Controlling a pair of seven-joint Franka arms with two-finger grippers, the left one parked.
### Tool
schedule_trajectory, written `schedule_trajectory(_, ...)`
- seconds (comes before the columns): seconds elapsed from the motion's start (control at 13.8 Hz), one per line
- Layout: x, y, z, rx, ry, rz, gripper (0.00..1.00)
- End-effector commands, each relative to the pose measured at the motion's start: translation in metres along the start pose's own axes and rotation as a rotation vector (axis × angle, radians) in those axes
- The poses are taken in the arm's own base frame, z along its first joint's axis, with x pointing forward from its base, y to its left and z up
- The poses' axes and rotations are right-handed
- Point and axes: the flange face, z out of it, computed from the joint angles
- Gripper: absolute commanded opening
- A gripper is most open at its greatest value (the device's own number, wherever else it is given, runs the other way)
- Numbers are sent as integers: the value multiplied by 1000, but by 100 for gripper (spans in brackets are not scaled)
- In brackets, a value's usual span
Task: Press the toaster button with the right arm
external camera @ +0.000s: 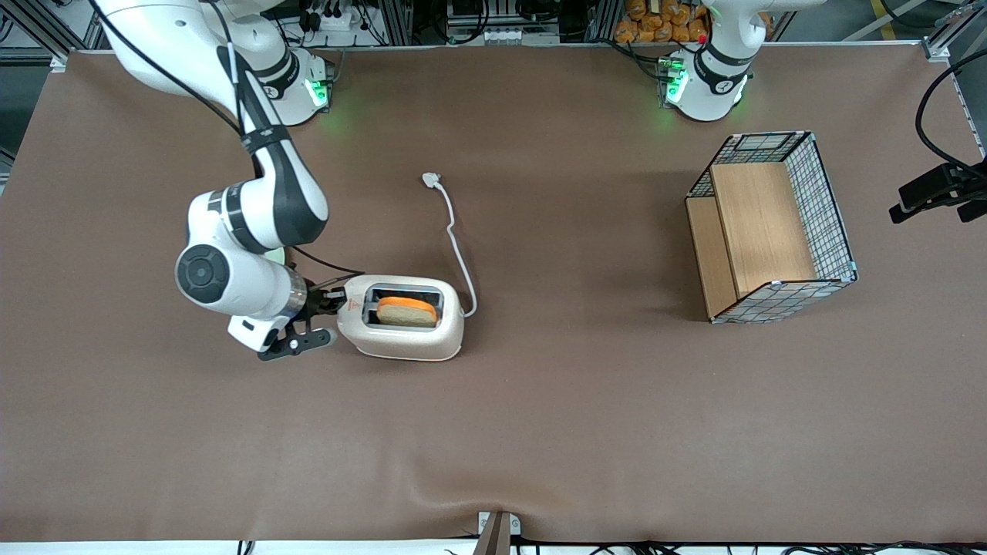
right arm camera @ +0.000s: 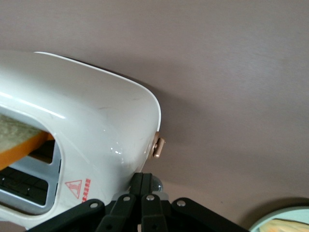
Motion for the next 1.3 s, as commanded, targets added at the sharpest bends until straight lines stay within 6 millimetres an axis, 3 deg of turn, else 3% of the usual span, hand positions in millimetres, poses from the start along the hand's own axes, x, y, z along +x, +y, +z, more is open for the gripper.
schedule_trajectory(0.0, 4, -52, 7, 50, 33, -29, 0)
schedule_trajectory(0.65, 4, -50, 6, 48, 37, -40, 0)
schedule_trajectory(1.01, 2, -81, 1, 36, 48, -101, 0)
schedule_trajectory(1.23, 4, -71, -1, 36, 49, -86, 0)
